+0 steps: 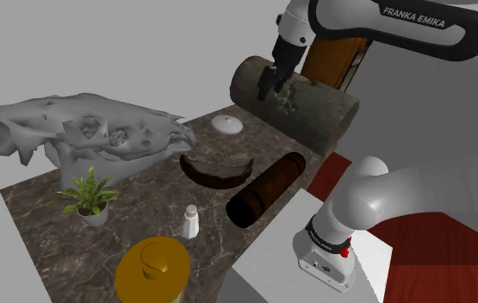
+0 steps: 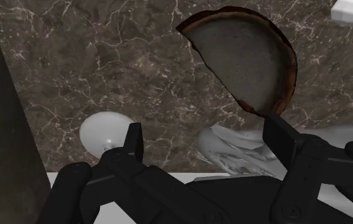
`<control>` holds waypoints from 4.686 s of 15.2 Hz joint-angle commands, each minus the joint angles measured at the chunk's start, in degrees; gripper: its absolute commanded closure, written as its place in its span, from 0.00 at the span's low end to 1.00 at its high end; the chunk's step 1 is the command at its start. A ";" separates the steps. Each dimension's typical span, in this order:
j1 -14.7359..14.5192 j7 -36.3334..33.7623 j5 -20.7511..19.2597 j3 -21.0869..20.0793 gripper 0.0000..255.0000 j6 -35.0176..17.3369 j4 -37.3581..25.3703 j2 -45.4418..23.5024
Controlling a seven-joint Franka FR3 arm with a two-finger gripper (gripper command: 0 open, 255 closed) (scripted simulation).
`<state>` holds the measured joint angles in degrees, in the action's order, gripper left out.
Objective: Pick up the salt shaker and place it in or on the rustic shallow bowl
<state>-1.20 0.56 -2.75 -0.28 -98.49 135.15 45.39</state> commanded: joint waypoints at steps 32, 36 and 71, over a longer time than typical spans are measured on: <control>-14.58 -31.89 24.27 -35.10 0.00 -47.42 24.10 -13.94; -13.16 -32.40 23.72 -36.89 0.00 -51.96 24.58 -17.96; -13.88 -31.45 22.75 -32.74 1.00 -39.27 19.06 -10.68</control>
<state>-15.05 -30.90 20.10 -33.27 -138.69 154.66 34.25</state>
